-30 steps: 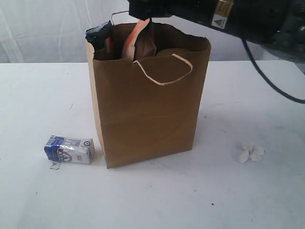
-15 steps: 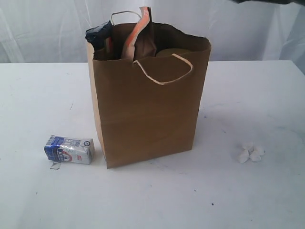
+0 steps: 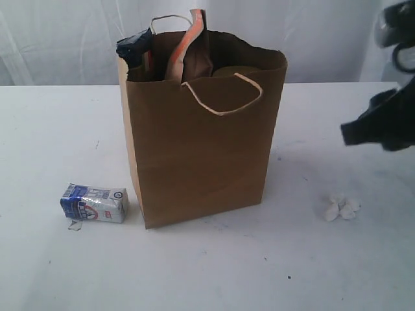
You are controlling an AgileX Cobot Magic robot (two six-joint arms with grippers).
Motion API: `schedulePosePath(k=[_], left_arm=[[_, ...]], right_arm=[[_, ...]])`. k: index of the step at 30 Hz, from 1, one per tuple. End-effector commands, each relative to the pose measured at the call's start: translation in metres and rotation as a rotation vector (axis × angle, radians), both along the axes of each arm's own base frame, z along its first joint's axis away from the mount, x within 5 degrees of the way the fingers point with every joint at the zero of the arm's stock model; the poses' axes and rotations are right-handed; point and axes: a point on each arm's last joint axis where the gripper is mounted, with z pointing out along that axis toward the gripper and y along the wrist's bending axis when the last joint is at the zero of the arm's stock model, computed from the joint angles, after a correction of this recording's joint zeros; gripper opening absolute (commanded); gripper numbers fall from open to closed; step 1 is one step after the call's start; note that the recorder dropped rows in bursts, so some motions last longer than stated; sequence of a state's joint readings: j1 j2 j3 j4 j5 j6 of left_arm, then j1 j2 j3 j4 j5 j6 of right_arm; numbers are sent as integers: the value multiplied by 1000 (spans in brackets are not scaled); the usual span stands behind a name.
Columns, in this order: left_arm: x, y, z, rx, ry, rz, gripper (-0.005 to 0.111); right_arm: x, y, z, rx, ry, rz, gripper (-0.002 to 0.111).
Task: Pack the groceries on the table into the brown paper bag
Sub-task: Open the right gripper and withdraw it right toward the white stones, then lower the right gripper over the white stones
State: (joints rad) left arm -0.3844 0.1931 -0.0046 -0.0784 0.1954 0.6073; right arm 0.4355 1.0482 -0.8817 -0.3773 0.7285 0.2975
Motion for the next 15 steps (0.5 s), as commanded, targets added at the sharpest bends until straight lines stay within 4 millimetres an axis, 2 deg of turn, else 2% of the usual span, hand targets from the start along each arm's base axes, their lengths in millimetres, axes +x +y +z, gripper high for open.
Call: schedulePosePath(k=[1, 4, 7, 11, 15], left_arm=[[0, 0, -1, -9, 0, 6, 0], [0, 0, -1, -9, 0, 6, 0], [0, 0, -1, -9, 0, 6, 0], [0, 0, -1, -9, 0, 6, 0], [0, 0, -1, -9, 0, 6, 0]], right_arm=[[15, 19, -34, -39, 201, 150, 45], [22, 35, -50, -59, 279, 244, 45], [30, 41, -64, -114, 311, 283, 45], [40, 35, -71, -241, 303, 278, 45], [46, 21, -76, -243, 333, 200, 45]])
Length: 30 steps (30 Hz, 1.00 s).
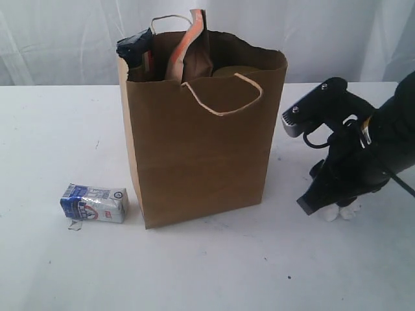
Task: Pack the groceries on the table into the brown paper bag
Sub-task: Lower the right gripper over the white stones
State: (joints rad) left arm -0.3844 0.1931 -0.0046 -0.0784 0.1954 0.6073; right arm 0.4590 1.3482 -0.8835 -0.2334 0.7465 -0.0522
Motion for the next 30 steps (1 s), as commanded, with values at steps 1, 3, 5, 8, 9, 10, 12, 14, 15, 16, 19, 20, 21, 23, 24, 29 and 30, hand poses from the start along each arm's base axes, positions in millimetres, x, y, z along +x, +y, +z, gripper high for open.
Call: schedulePosePath(k=[1, 3, 5, 8, 9, 10, 12, 14, 15, 16, 19, 20, 21, 23, 24, 29, 30], left_arm=[[0, 0, -1, -9, 0, 6, 0], [0, 0, -1, -9, 0, 6, 0], [0, 0, -1, -9, 0, 6, 0], [0, 0, -1, -9, 0, 6, 0], [0, 0, -1, -9, 0, 6, 0], [0, 0, -1, -9, 0, 6, 0], [0, 0, -1, -9, 0, 6, 0], [0, 0, -1, -9, 0, 6, 0], [0, 0, -1, -9, 0, 6, 0], [0, 0, -1, -9, 0, 6, 0], [0, 0, -1, -9, 0, 6, 0], [0, 0, -1, -9, 0, 6, 0], [0, 0, -1, -9, 0, 6, 0], [0, 0, -1, -9, 0, 6, 0], [0, 0, -1, -9, 0, 6, 0], [0, 0, -1, -9, 0, 6, 0], [0, 0, -1, -9, 0, 6, 0]], right_arm=[[8, -17, -5, -36, 21, -98, 45], [12, -28, -12, -49, 71, -181, 45], [18, -40, -22, -63, 122, -255, 45], [32, -57, -44, -60, 179, -358, 45], [35, -58, -48, -47, 185, -369, 45], [41, -58, -55, -27, 178, -373, 45], [49, -55, -62, -1, 147, -358, 45], [59, -52, -65, 23, 108, -346, 45], [66, -54, -66, 31, 103, -364, 45], [72, -57, -66, 42, 106, -402, 45], [86, -66, -76, 45, 150, -475, 45], [88, -68, -78, 45, 161, -486, 45], [89, -68, -80, 47, 166, -489, 45], [92, -67, -81, 46, 166, -490, 45], [93, -67, -81, 48, 164, -489, 45], [92, -68, -88, 33, 195, -493, 45], [92, -68, -88, 29, 202, -493, 45]])
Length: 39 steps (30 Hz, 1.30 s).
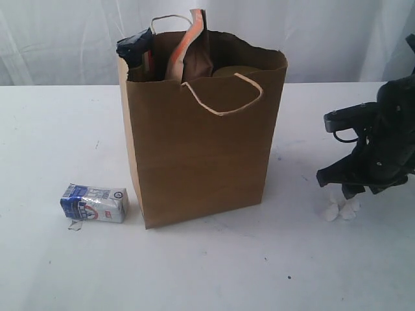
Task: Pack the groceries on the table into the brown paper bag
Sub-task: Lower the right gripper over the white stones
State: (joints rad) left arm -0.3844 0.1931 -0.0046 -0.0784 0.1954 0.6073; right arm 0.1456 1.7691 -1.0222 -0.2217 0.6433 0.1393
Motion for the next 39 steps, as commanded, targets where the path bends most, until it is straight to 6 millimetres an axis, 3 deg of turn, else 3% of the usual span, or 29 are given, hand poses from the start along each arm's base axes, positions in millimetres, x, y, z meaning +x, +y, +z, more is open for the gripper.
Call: schedulePosePath(k=[1, 18, 27, 39], left_arm=[[0, 0, -1, -9, 0, 6, 0], [0, 0, -1, -9, 0, 6, 0], [0, 0, -1, -9, 0, 6, 0], [0, 0, -1, -9, 0, 6, 0]], right_arm=[[-1, -3, -4, -10, 35, -14, 45], [7, -8, -22, -57, 43, 31, 45], [8, -21, -22, -70, 38, 4, 45], [10, -17, -22, -13, 13, -25, 45]])
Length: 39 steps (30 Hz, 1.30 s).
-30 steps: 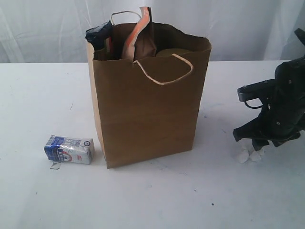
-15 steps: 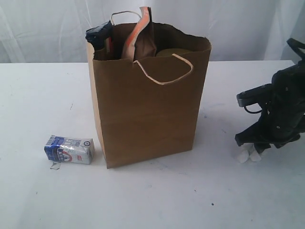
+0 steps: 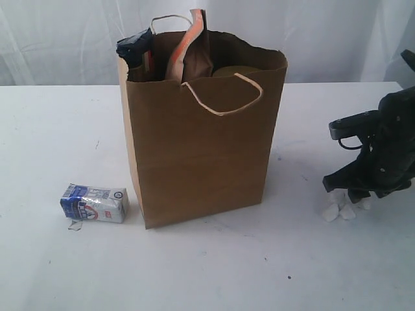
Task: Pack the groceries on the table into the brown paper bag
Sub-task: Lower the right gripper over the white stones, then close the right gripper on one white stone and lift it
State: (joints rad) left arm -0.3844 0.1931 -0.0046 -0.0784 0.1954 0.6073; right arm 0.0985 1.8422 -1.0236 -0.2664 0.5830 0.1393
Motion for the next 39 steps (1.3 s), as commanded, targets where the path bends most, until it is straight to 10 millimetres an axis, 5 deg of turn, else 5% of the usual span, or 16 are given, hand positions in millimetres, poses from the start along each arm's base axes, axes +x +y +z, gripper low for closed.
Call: schedulePosePath(k=[1, 20, 30, 34, 39], left_arm=[[0, 0, -1, -9, 0, 6, 0], [0, 0, -1, -9, 0, 6, 0], [0, 0, -1, -9, 0, 6, 0], [0, 0, -1, -9, 0, 6, 0], [0, 0, -1, -9, 0, 6, 0]], right_arm=[[0, -2, 0, 13, 9, -20, 45], [0, -8, -12, 17, 51, -51, 40], [1, -11, -12, 30, 33, -66, 3], [0, -11, 5, 36, -6, -70, 0], [-9, -12, 55, 50, -148, -70, 0]])
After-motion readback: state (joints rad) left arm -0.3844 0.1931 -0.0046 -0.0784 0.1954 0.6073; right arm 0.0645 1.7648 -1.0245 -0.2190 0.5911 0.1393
